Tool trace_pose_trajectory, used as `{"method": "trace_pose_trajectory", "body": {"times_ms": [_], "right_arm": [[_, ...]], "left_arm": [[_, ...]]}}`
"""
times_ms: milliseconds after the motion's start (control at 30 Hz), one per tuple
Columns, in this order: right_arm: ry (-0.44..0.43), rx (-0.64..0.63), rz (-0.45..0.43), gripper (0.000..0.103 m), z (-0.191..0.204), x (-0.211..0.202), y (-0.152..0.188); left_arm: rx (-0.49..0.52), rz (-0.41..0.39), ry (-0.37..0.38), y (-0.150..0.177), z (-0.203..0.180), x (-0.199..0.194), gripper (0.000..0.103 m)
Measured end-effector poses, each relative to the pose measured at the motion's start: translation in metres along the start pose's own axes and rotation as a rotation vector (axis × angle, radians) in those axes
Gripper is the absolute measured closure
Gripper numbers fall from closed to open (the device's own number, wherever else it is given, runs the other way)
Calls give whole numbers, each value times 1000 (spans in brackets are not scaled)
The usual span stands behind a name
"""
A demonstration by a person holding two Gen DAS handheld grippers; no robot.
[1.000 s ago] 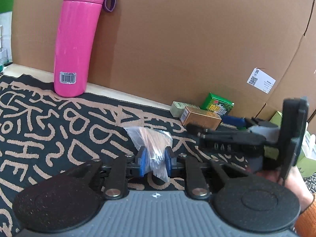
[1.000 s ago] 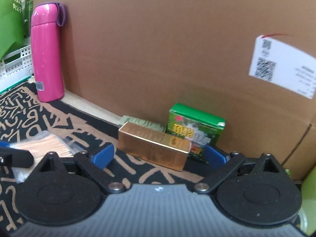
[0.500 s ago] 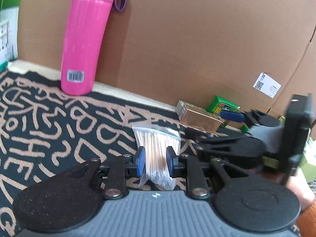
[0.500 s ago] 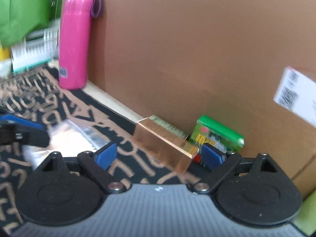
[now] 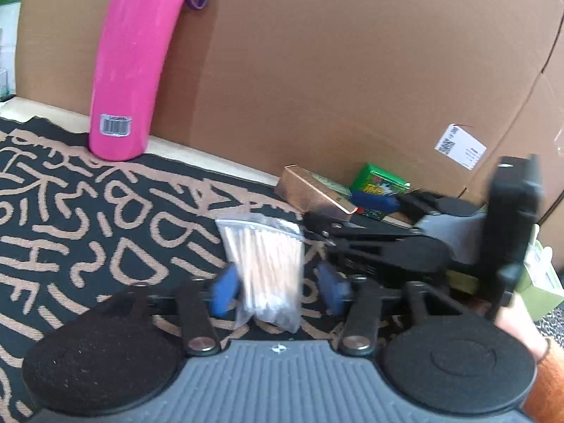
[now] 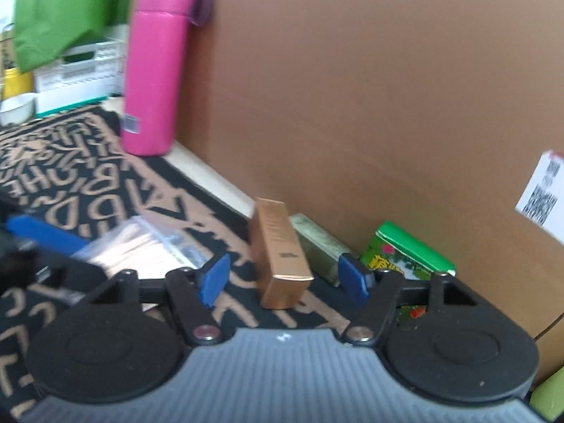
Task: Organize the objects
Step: 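Grasp the cotton swab bag with left gripper while right grasps copper box, then carry the swab bag and copper box over the shoebox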
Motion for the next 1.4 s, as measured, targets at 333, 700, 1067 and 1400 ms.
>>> {"method": "trace_pose_trajectory", "body": {"times_ms": [333,700,1067,1400], "right_arm": [[-26,108,-3,79,-3,-58,35],[113,237,26,79,-20,-221,154],[161,287,15,62,-31,-221,148],[95,375,38,68,-32,-203,162]], "left_arm": [[162,19,-30,13,-13,18,78],[401,198,348,79,-123,11,84],[402,173,254,76,-141,23,40],[560,161,173,90,-156,30,50]]}}
Point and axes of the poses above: each gripper's, at about its wrist camera, not at the fingertips, and x roughly the way its jaws point, z to its left, y to its underside, the point moved 9 cm from there along x, roughly the way its jaws point, and after that the axes turned 3 degrees about y, right-handed, at the moved point
